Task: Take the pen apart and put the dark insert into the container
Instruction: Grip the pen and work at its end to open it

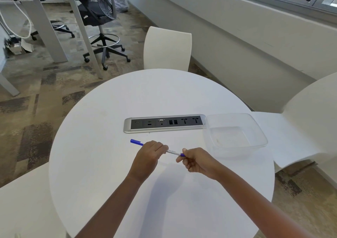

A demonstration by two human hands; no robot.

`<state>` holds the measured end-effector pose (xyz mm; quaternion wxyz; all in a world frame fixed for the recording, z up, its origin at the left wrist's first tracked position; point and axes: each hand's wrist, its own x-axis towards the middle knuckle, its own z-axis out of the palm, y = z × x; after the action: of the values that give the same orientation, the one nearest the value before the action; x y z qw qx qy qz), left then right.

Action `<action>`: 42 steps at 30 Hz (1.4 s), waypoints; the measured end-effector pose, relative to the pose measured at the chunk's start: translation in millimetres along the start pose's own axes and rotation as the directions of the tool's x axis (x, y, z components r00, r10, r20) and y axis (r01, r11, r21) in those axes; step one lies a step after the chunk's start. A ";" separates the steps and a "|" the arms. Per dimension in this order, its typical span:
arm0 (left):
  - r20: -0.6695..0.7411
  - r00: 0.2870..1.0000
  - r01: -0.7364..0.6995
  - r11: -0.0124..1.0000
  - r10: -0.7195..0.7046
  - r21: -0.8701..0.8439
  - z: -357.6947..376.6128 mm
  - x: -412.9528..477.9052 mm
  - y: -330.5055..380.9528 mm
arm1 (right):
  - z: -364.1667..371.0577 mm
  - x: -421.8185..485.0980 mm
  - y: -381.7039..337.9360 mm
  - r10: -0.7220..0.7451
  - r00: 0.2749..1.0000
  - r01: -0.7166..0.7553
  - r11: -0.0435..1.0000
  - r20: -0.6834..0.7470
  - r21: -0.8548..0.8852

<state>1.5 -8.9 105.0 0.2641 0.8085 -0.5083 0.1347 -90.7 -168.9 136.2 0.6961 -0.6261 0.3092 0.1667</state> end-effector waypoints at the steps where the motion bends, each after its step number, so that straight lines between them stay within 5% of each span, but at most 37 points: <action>1: -0.001 1.000 0.010 1.000 -0.010 0.001 -0.3 0.3 -0.6 | 2.4 -1.2 1.5 -0.095 0.994 0.089 0.991 -0.058 -0.099; 4: -0.004 1.000 0.023 1.000 -0.023 0.014 -1.5 0.2 -2.8 | 6.2 -3.6 11.2 -0.408 0.896 0.287 0.833 -0.176 -0.472; 7: -0.009 1.000 0.025 1.000 -0.025 0.016 -1.5 1.1 -4.2 | 8.4 -4.6 21.4 -0.647 0.753 0.315 0.508 -0.114 -0.801; 10: -0.010 1.000 0.019 1.000 -0.019 0.012 -1.4 1.8 -2.8 | 11.6 -8.1 19.4 -0.800 0.600 0.293 0.208 0.010 -0.933; 13: -0.012 1.000 0.018 1.000 -0.018 0.010 -2.5 1.2 -1.9 | 11.6 -9.0 16.3 -0.850 0.520 0.280 0.072 0.089 -0.957; 16: -0.018 1.000 0.021 1.000 -0.021 0.005 -3.1 0.1 -1.1 | 11.0 -8.2 15.8 -0.833 0.546 0.302 0.095 0.091 -0.949; 21: -0.021 1.000 0.014 1.000 -0.014 0.006 -3.9 -1.2 -1.1 | 12.6 -5.2 10.3 -0.665 0.747 0.337 0.413 -0.027 -0.846; 26: -0.012 1.000 -0.001 1.000 0.001 0.013 -4.5 -3.8 -2.7 | 14.8 -12.1 -6.9 -0.258 0.957 0.187 0.898 -0.131 -0.397; 29: -0.003 1.000 -0.003 1.000 0.003 0.020 -4.0 -4.3 -2.4 | 19.3 -15.1 -13.8 0.021 0.992 -0.034 0.993 -0.120 -0.109; 31: -0.005 1.000 0.003 1.000 -0.003 0.021 -4.2 -4.6 -3.1 | 20.5 -14.7 -11.8 -0.063 0.985 0.027 0.974 -0.160 -0.224; 33: -0.013 1.000 0.014 1.000 -0.014 0.020 -5.2 -5.0 -4.7 | 21.7 -15.8 -3.7 -0.310 0.929 0.187 0.865 -0.201 -0.466; 39: -0.025 1.000 0.007 1.000 -0.006 0.026 -7.1 -4.3 -7.4 | 19.3 -12.3 14.2 -0.781 0.624 0.292 0.213 0.017 -0.933; 42: -0.021 1.000 -0.006 0.999 0.007 0.031 -7.9 -4.6 -7.3 | 19.3 -12.0 12.2 -0.843 0.532 0.276 0.090 0.075 -0.957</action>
<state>6.3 1.5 107.2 0.2563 0.8094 -0.5060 0.1519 -103.1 -146.3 135.0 0.1290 -0.9763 0.0525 -0.1656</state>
